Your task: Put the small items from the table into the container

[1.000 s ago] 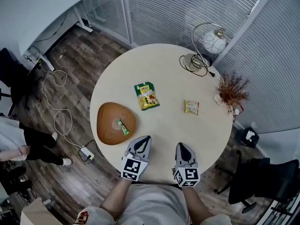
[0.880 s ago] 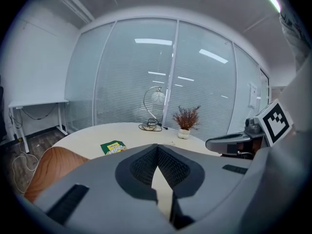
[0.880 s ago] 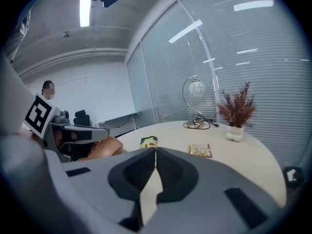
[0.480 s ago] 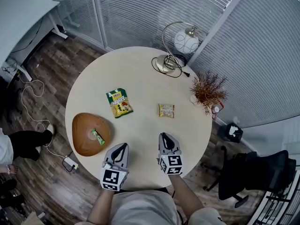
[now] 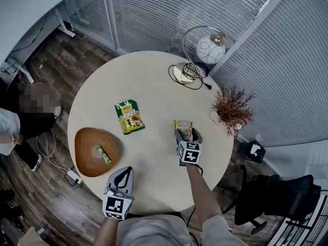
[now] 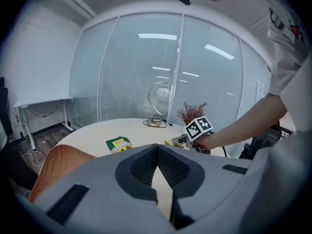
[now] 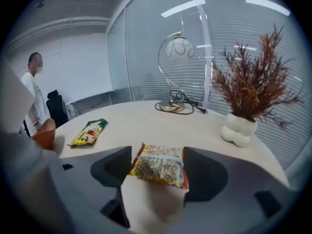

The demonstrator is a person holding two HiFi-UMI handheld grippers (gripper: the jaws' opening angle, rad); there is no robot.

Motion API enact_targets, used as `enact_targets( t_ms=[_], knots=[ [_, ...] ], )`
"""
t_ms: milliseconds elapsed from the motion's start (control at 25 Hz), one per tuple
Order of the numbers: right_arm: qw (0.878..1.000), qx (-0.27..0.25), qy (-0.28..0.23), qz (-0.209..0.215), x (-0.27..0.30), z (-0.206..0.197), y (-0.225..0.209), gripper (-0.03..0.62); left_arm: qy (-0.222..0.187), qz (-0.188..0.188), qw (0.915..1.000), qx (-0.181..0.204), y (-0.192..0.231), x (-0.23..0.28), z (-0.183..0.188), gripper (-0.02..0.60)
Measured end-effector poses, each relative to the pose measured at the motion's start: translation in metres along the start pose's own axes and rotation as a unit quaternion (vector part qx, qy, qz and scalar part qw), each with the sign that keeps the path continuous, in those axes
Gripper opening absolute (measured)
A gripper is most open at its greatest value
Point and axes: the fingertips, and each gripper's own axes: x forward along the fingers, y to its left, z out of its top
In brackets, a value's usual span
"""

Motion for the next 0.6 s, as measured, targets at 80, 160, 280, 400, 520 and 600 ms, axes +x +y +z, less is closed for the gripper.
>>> enact_targets(
  t_ms=[80,160,280,400,520,600],
  knots=[
    [1.000,0.005,0.020,-0.001,0.014,-0.006,-0.004,0.324,0.005,0.004,1.0000,0.000,0.003,0.000,-0.002,-0.009],
    [0.999,0.007,0.041,-0.005,0.026,-0.014,-0.007,0.324,0.009,0.008,0.9999,-0.002,0.007,0.000,-0.004,-0.009],
    [0.998,0.015,0.058,-0.013,0.033,-0.021,-0.009,0.323,0.012,0.013,0.9998,-0.005,0.011,0.000,-0.006,-0.009],
    [0.998,0.014,0.059,-0.011,0.033,-0.021,-0.006,0.321,0.012,0.013,0.9998,-0.006,0.015,0.002,-0.006,-0.009],
    [0.998,0.003,0.069,-0.003,0.028,-0.024,-0.003,0.282,0.012,0.008,0.9999,-0.008,0.014,0.004,-0.004,-0.009],
    [0.997,0.000,0.076,0.006,0.022,-0.026,0.002,0.255,0.009,0.006,0.9999,-0.006,0.014,0.004,-0.002,-0.009]
  ],
)
